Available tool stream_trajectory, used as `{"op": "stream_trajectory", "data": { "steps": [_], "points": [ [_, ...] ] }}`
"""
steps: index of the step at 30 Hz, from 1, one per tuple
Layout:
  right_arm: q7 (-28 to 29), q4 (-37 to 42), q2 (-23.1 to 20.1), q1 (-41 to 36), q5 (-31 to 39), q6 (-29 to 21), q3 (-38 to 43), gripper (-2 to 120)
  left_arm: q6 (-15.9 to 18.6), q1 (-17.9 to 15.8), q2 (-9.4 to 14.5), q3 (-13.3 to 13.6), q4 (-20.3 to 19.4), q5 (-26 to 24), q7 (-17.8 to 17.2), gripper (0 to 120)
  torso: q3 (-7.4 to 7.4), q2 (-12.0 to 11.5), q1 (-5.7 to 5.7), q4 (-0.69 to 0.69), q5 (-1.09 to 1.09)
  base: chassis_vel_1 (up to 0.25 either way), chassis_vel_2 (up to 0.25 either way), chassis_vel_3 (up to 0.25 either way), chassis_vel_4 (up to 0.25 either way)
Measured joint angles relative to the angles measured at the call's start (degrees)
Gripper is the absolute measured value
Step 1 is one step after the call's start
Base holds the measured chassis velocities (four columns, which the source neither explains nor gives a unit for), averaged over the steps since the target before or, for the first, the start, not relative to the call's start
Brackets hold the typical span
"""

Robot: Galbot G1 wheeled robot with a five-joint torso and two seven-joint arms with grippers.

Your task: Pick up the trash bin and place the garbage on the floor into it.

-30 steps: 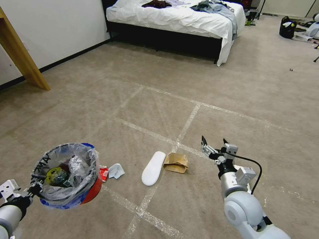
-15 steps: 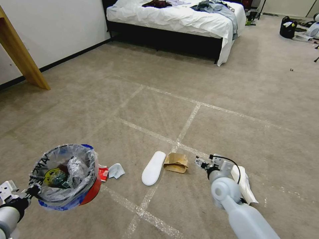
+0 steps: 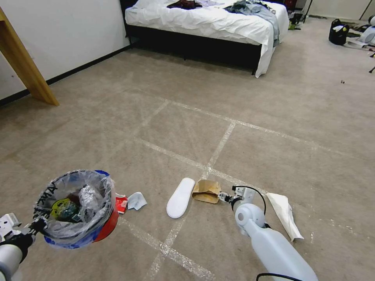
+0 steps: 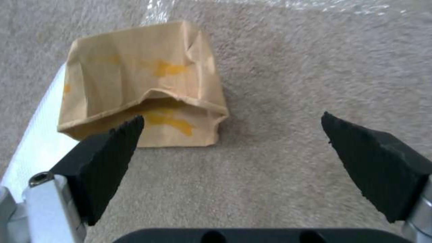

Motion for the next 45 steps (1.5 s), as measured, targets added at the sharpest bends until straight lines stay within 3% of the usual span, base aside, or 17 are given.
{"op": "stream_trajectory", "data": {
  "steps": [11,27,45],
  "points": [
    [-5.1,-12.2,2.8,6.8,-3.9,2.9,-3.0,100,-0.2,1.1,-0.2,-0.3,-0.5,-0.1,0.2,1,0.00,0.0,0.01,0.01,0.00,0.000,0.000,0.000,0.000],
    [-10.1,-22.7,6.6,13.0,-5.7,3.7,-4.5,99,-0.6,2.1,-0.3,-1.0,-1.5,-0.4,0.6,1,0.00,0.0,0.00,0.00,0.00,0.000,0.000,0.000,0.000],
    [-16.3,-34.3,10.5,16.7,-9.7,7.3,-4.1,70,-0.8,2.9,-0.7,-1.1,-1.9,-0.5,1.0,1,0.00,0.0,0.00,0.00,0.00,0.000,0.000,0.000,0.000]
  ]
}}
